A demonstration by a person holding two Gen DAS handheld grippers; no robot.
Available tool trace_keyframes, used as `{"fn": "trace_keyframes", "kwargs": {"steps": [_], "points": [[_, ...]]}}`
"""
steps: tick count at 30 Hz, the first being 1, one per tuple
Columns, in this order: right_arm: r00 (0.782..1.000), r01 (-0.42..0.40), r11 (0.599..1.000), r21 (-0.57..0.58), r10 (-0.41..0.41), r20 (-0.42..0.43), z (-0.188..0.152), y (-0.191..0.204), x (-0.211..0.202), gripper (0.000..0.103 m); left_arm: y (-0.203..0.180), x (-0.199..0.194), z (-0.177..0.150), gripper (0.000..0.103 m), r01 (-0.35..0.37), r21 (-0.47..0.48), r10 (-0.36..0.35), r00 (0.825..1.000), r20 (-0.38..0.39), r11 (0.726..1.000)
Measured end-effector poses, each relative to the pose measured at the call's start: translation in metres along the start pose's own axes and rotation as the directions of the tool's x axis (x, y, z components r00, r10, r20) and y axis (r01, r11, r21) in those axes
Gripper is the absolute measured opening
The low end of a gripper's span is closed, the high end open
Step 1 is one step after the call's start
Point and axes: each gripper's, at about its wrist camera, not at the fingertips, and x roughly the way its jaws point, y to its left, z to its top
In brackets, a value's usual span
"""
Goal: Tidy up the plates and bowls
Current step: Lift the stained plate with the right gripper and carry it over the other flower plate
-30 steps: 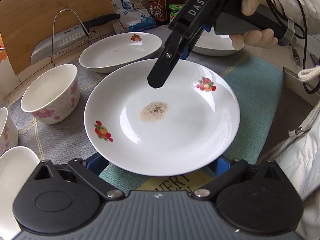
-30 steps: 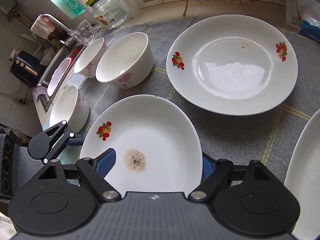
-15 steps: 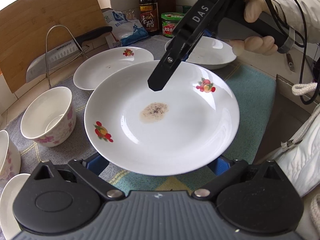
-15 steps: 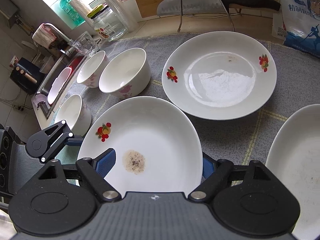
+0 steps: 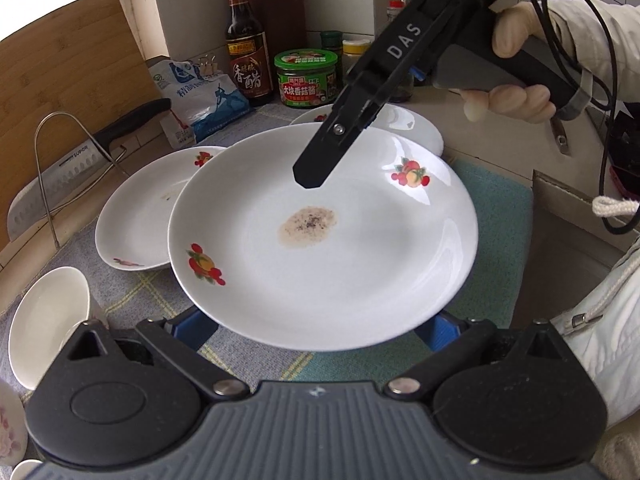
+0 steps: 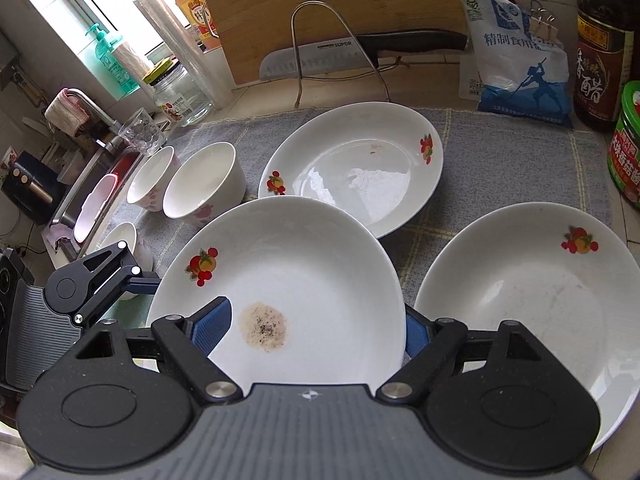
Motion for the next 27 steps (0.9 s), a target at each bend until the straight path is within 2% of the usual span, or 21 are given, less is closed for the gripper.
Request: {"fn": "trace_keyframes", "kwargs": {"steps": [12, 27], "points": [[0.996, 0.068, 0.995, 0.068, -0.071, 0.047, -0.013, -0.053, -0.033, 0.090, -0.010, 0.045, 0.042, 0.102, 0.076, 0.042, -0.077, 0.997, 0.017, 0.996], [0.997, 0.061, 0.994, 0.095, -0.066, 0.046, -0.013, -0.106, -0.036, 0.090, -0.022, 0.088, 0.071, 0.102, 0.080, 0.049, -0.078, 0.997, -0.023, 0.996]]}}
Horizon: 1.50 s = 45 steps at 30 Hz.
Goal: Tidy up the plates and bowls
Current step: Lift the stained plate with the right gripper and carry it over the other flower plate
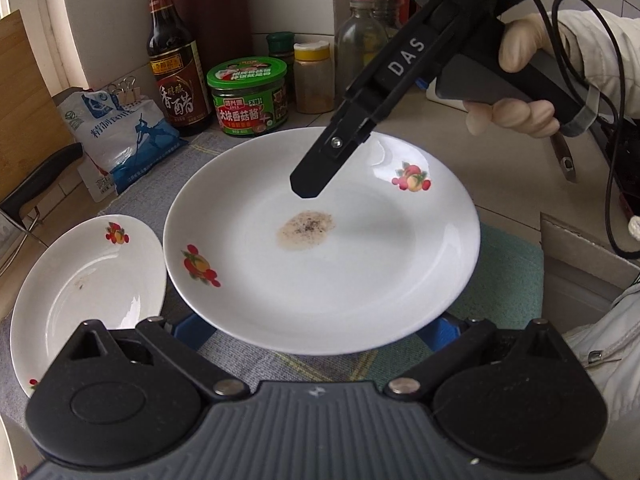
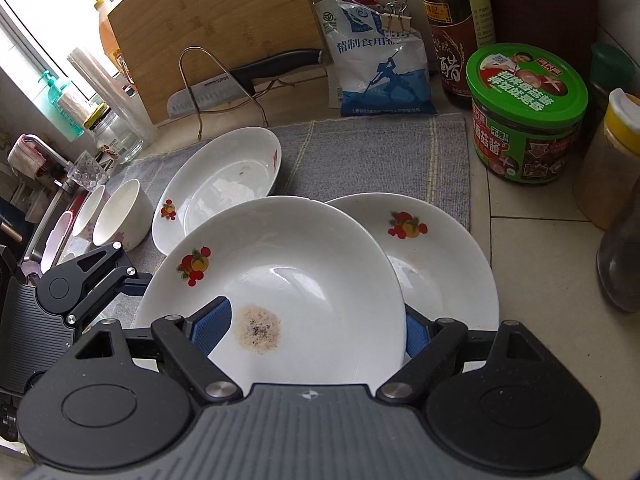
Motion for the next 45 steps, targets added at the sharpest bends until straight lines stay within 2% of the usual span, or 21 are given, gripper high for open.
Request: {"fn": "trace_keyframes", "kwargs": {"steps": [20, 26, 45], "points": [[1.000, -0.015, 0.999, 0.041, 0.015, 0.000, -0.001, -0.030, 0.006, 0.090, 0.005, 0.028, 0.014, 0.102, 0.016, 0.006, -0.016, 0.999, -0.042, 1.000], [1.000, -0.003, 0.998, 0.065, 0.003, 0.003, -0.002, -0.037, 0.003, 0.090, 0.008, 0.033, 0.017, 0.102, 0.009, 0.028, -0.008, 0.999, -0.047, 1.000], [0.997, 0.065, 0.992, 0.108, -0.069, 0.027, -0.012, -0.031, -0.013, 0.090, 0.013, 0.034, 0.018, 0.102, 0.051, 0.045, -0.049, 0.998, -0.034, 0.998]]}}
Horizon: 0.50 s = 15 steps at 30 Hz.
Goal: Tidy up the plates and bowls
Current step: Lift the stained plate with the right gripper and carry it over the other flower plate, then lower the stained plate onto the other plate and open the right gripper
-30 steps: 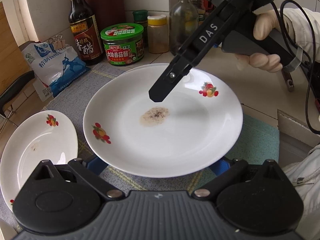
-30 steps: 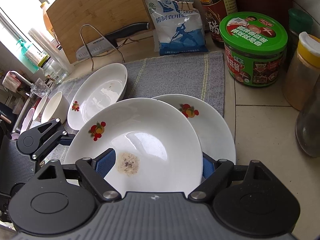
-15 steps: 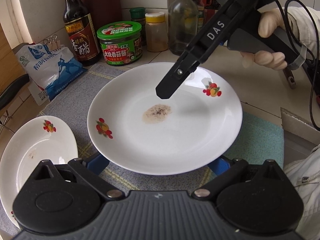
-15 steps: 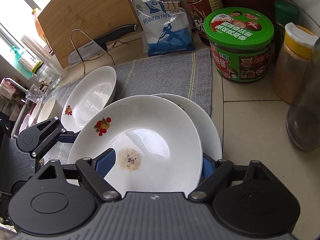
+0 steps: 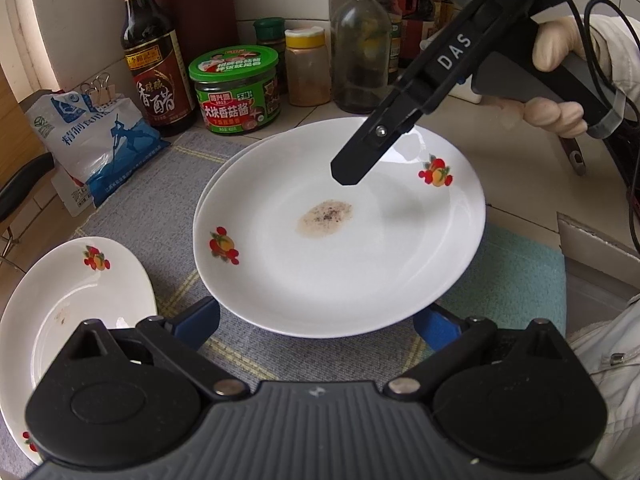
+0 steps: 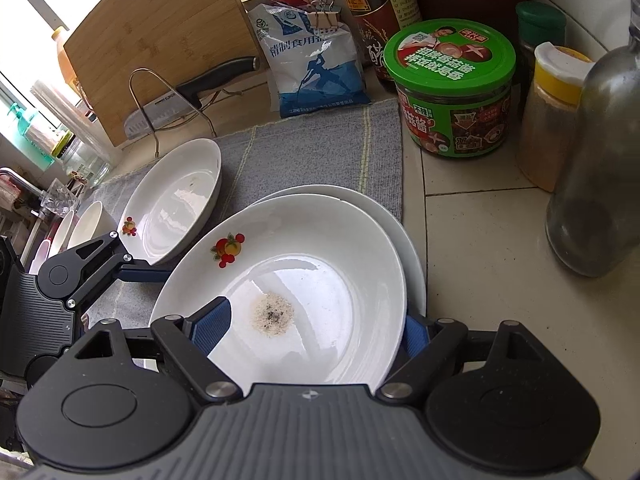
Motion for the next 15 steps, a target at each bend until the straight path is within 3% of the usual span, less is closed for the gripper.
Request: {"fn": "trace_keyframes", "kwargs": {"steps": [15], "points": [[0.996, 0.084, 0.996, -0.013, -0.084, 0.026, -0.008, 0.014, -0.008, 0.094, -0.001, -0.012, -0.003, 0.102, -0.019, -0.022, 0.020, 0.999, 0.037, 1.000]]}}
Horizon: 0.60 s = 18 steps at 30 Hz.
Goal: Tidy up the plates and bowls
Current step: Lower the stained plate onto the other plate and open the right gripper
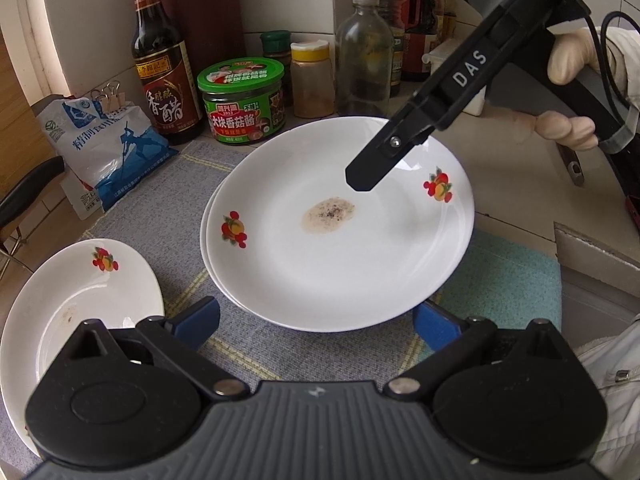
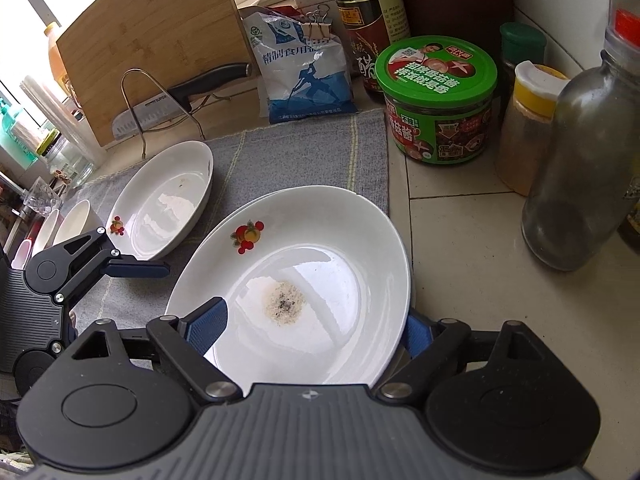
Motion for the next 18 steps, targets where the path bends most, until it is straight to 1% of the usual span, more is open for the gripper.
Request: {"fn": "trace_keyframes", "kwargs": {"steps": [4, 9, 15, 18], "points": [[1.000, 0.015, 1.000, 0.007, -0.015, 0.009, -0.002, 0.003, 0.001, 0.096, 0.001, -0.009, -0.003, 0.102, -0.011, -0.022, 0.012, 1.000, 0.016, 1.000], [0.998, 0.053, 0.999, -0.013, -0.053, 0.015, -0.006, 0.012, 0.002, 0.101, 0.002, -0.024, -0.007, 0.102, -0.034, -0.056, 0.037, 0.998, 0.046, 0.998], [0.996, 0.083, 0.996, -0.016, -0.082, 0.021, -0.010, 0.016, 0.000, 0.102, 0.005, -0.040, -0.011, 0.102, -0.063, -0.095, 0.069, 0.995, 0.067, 0.994], [0.993, 0.115, 0.993, -0.008, -0.115, 0.011, -0.014, 0.016, -0.001, 0.102, 0.005, -0.047, -0.014, 0.102, -0.078, -0.110, 0.086, 0.994, 0.073, 0.991]]}}
